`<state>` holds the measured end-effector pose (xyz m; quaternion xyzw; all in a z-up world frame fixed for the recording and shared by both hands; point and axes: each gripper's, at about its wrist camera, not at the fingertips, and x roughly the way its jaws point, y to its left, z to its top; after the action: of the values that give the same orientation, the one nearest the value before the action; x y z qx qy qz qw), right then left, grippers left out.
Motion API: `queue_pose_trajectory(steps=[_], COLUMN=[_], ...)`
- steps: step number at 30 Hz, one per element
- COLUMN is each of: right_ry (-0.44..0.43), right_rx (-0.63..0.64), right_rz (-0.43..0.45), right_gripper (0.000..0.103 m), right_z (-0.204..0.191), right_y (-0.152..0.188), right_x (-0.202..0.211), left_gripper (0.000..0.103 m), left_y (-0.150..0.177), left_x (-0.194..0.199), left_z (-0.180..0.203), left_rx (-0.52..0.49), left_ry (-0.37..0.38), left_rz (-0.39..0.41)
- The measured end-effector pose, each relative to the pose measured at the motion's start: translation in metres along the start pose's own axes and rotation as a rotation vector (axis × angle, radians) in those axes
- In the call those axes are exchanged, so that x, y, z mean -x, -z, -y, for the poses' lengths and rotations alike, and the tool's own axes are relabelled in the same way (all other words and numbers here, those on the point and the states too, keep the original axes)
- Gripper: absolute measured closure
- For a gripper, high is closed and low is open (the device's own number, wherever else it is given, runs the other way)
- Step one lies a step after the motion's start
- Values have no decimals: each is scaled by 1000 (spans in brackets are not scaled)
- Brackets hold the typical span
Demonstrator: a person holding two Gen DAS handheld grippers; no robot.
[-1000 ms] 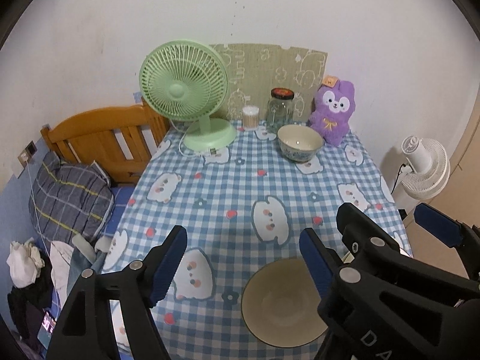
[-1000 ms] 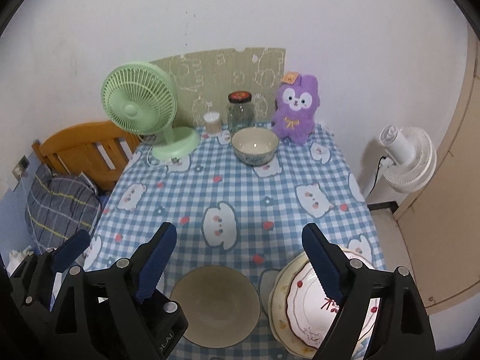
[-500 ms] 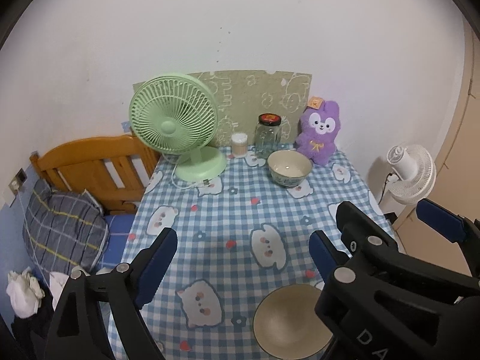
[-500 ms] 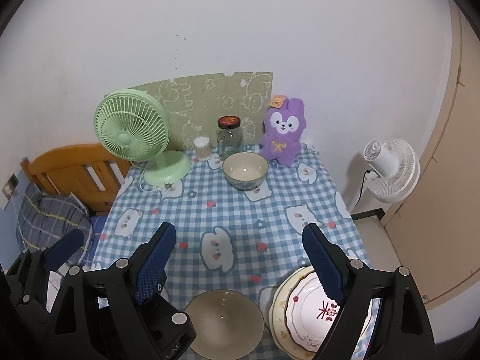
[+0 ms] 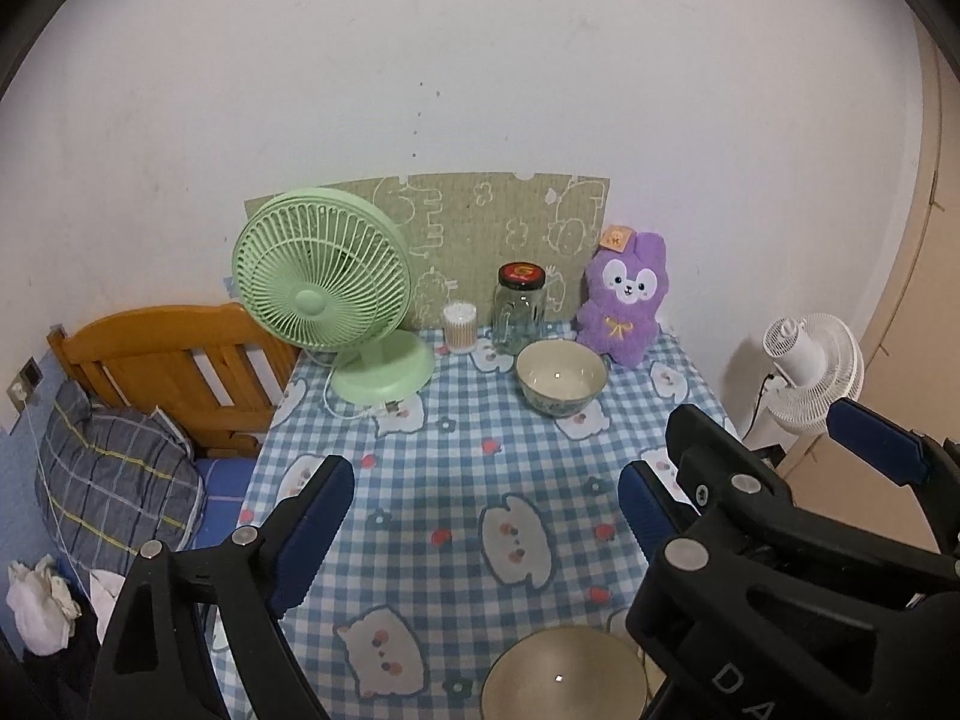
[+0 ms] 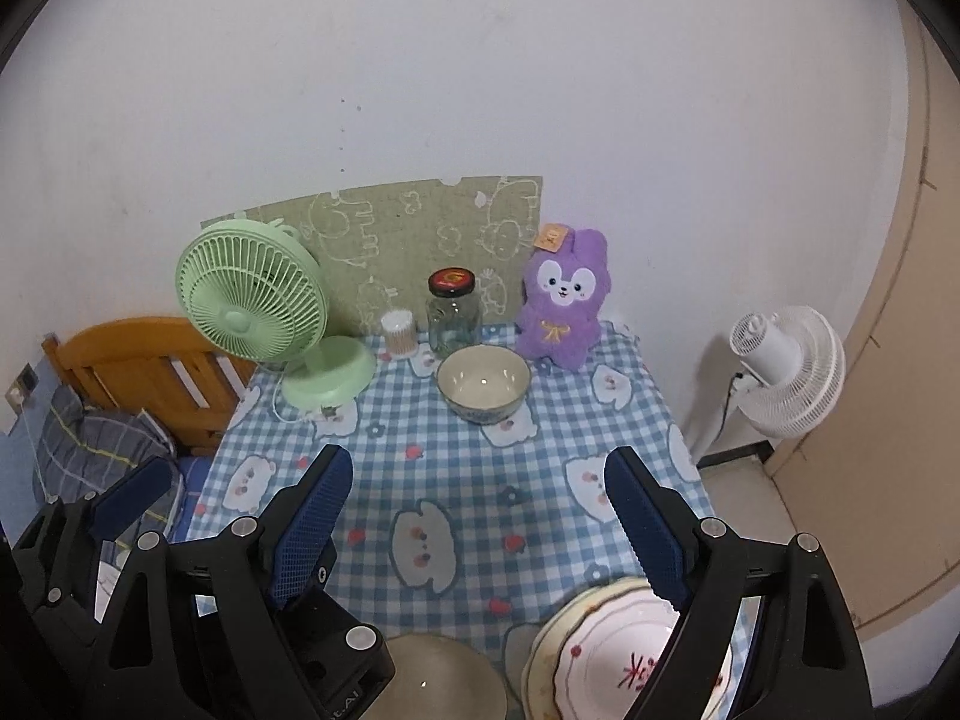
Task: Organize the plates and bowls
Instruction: 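Raise both grippers and move them toward the bowl beside the glass jar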
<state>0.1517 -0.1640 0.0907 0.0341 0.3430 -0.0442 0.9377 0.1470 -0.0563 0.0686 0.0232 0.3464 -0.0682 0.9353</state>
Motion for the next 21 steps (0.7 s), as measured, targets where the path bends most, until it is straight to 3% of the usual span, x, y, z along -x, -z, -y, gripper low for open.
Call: queue_pose_trajectory(steps=[21], right_ry=[-111], right_rx=[92], right_rz=[-32], right_gripper=[15], right_z=[51], right_y=[-51], right_x=[-85], left_gripper=[14], left_y=[-39], left_x=[-67], left_z=[46], left_rx=[112], left_ry=[-123], left_rz=[-27])
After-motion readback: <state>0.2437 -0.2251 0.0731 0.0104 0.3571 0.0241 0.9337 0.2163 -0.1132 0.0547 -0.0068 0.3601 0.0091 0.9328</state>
